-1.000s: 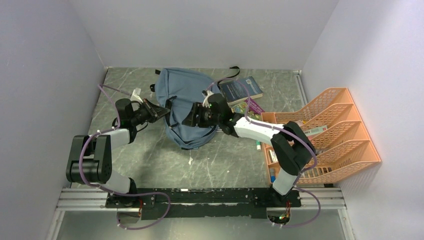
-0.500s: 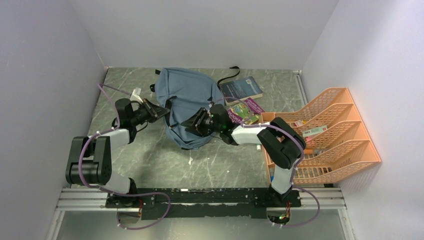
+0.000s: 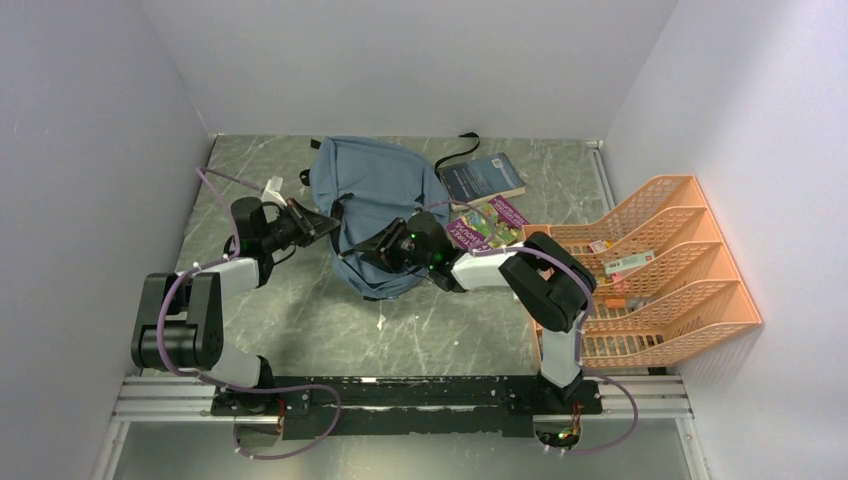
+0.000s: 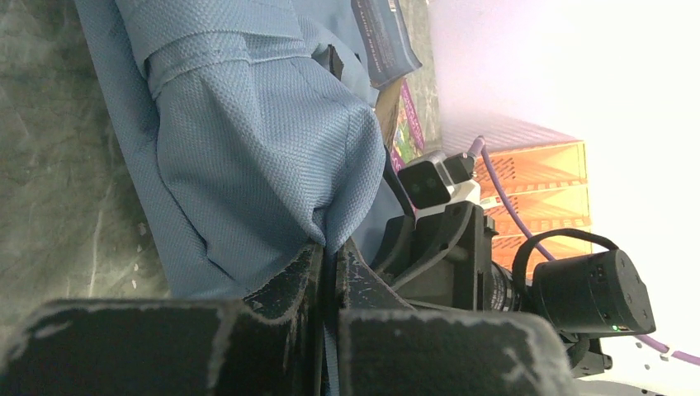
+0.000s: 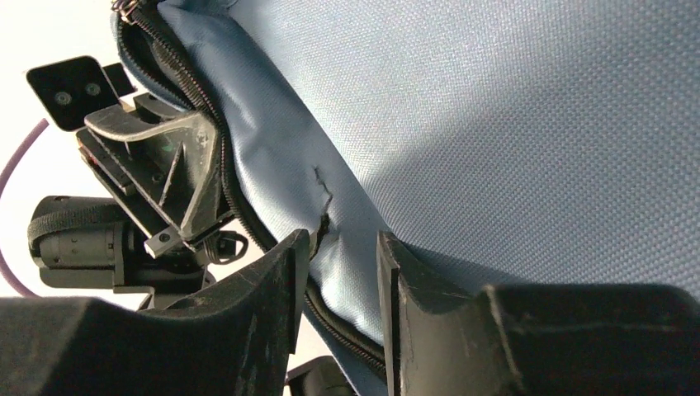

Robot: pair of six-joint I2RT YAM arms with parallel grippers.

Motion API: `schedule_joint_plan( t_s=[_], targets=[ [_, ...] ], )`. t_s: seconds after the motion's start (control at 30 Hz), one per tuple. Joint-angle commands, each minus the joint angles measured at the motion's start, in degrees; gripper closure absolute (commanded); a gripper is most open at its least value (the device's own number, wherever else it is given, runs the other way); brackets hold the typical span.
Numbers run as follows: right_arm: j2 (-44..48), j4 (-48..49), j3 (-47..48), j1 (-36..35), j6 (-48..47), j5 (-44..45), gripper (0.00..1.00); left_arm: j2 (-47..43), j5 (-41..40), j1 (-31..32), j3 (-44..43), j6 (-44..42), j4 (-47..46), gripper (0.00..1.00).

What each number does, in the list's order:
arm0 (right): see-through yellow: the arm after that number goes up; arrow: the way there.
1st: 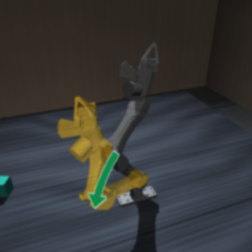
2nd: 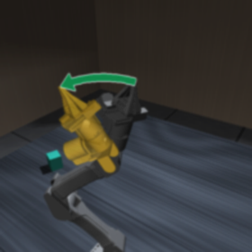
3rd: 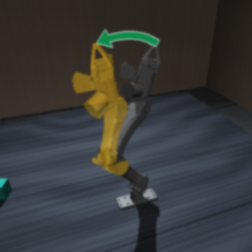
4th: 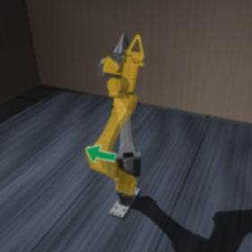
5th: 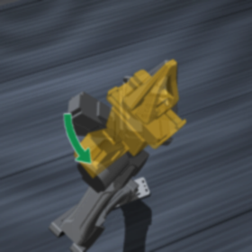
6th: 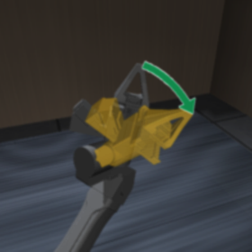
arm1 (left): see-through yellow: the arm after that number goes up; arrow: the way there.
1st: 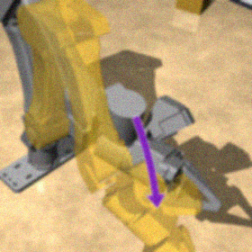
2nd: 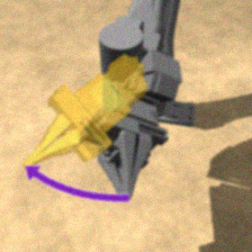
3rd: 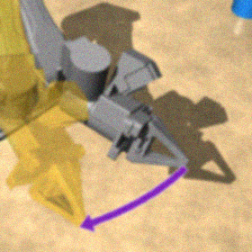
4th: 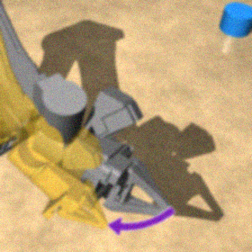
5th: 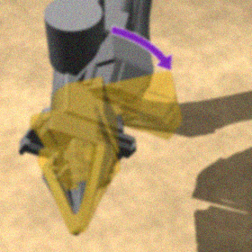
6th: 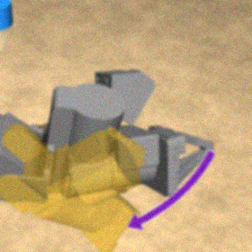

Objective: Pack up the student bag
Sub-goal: Unzip the student bag at the center of the board.

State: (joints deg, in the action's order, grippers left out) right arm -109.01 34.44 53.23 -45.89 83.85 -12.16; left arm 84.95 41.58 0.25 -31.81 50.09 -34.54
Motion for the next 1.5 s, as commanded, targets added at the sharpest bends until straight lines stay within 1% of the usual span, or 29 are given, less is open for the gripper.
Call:
schedule_joint_plan(
  t_s=[0.0,0.4,0.53,0.63,0.73,0.83,1.1,1.27,1.37,1.47],
  targets=[
    [-2.1,2.8,1.8,-0.3,1.6,1.1,0.61,-1.9,1.1,0.9,-0.5,-1.6,-2.8,0.95],
    [-3.5,4.3,4.4,-0.6,0.9,-0.5,0.72,-1.8,1.1,1.4,-0.3,-1.5,-3.0,0.95],
    [-4.1,5.3,4.4,-0.8,1.0,-1.2,0.79,-1.8,1.0,1.4,-0.3,-1.6,-2.7,0.95],
    [-3.9,5.6,4.3,-0.8,0.6,-1.0,0.86,-1.9,0.5,1.4,-0.3,-2.1,-1.9,0.95],
    [-2.7,3.9,4.4,-0.8,-1.4,-0.1,0.91,-1.9,-0.3,1.5,-0.7,-3.0,0.3,0.95],
    [-1.0,1.9,4.1,-0.8,-4.1,1.9,1.00,-1.9,-1.1,1.5,-1.3,-4.0,2.6,0.95],
    [2.7,-9.3,7.2,-0.8,-16.5,7.8,1.00,-1.7,-2.7,1.4,-2.3,-5.7,6.2,0.95],
    [2.9,-10.1,8.3,-1.0,-21.0,7.0,1.00,-1.2,-3.9,1.4,-2.8,-6.3,8.2,0.95],
    [3.4,-10.9,9.1,-1.5,-23.8,5.4,1.00,-0.6,-7.0,0.9,-4.7,-6.8,14.0,0.95],
    [4.7,-9.6,8.3,-2.0,-27.0,2.7,1.00,0.9,-11.6,0.0,-7.7,-7.1,22.0,0.95]
  ],
)
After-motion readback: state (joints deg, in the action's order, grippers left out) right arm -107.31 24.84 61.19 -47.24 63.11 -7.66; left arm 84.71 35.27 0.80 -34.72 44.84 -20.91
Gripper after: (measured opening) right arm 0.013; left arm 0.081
